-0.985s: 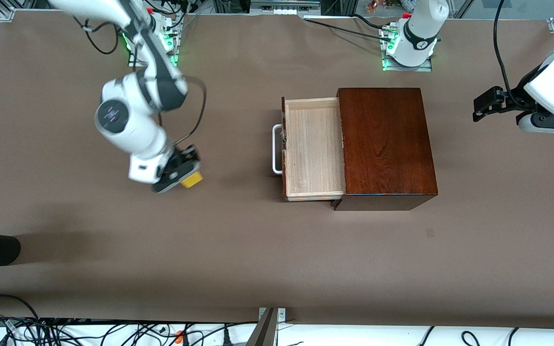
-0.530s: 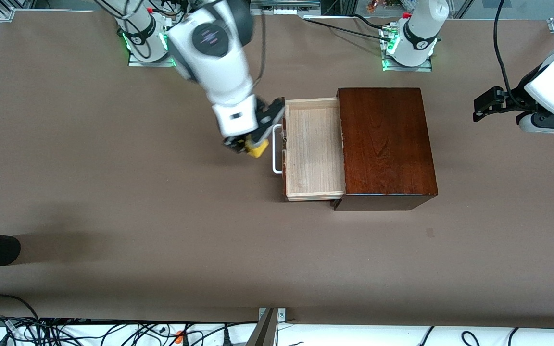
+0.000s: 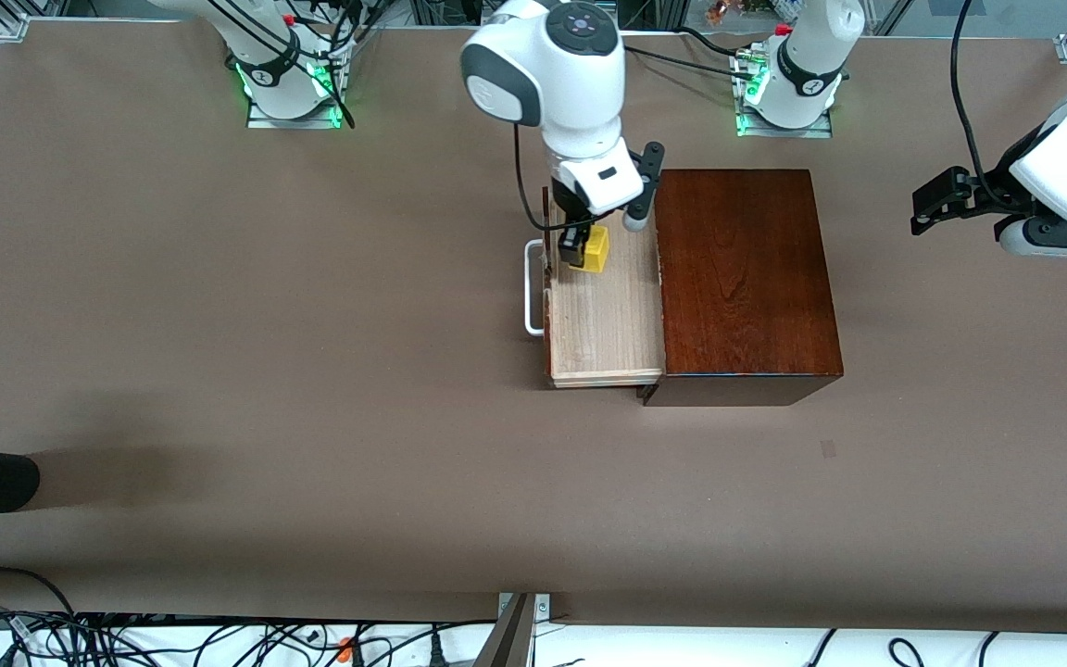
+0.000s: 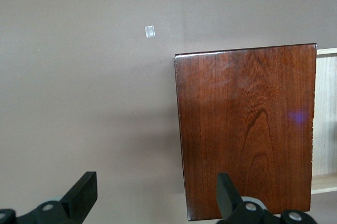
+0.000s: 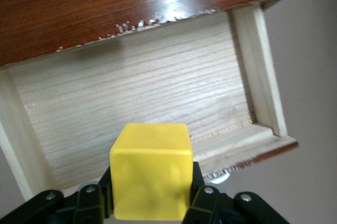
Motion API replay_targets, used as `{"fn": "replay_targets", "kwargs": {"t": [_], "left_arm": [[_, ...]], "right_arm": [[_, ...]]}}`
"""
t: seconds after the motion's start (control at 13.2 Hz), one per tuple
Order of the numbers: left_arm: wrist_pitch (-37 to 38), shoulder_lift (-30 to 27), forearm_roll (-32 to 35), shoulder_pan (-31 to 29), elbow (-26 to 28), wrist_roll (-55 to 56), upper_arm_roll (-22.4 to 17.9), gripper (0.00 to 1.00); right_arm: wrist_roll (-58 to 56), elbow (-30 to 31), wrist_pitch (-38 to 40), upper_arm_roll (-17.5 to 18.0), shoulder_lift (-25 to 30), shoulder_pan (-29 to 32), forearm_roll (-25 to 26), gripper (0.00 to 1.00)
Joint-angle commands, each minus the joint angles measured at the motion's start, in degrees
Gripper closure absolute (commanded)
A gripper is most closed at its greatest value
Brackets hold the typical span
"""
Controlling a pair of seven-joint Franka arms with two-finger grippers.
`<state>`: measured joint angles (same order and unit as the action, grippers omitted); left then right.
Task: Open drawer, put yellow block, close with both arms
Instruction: 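Lift the yellow cube and carry it over the open drawer, then lower the cube into the drawer and open the right gripper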
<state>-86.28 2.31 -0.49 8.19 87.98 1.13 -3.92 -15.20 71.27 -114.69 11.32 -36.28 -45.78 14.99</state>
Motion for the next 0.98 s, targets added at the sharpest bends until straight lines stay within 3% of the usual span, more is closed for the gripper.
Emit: {"fn": "replay_targets", "kwargs": {"t": [0.0,0.91], "left_arm": [[0.32,0.86,-0.57,0.07,-1.76,-1.04,-0.3,0.0],[0.23,1.65,-1.09,-0.37,-2.81,-1.39,-0.3,0.0]], "right_arm": [[-0.62,-2.89,1.49,-0.51,-2.56,-0.89,2.06,0.93],[-3.26,-2.71,0.79,-0.51,-7.84,-0.9,4.96,0.93]]}}
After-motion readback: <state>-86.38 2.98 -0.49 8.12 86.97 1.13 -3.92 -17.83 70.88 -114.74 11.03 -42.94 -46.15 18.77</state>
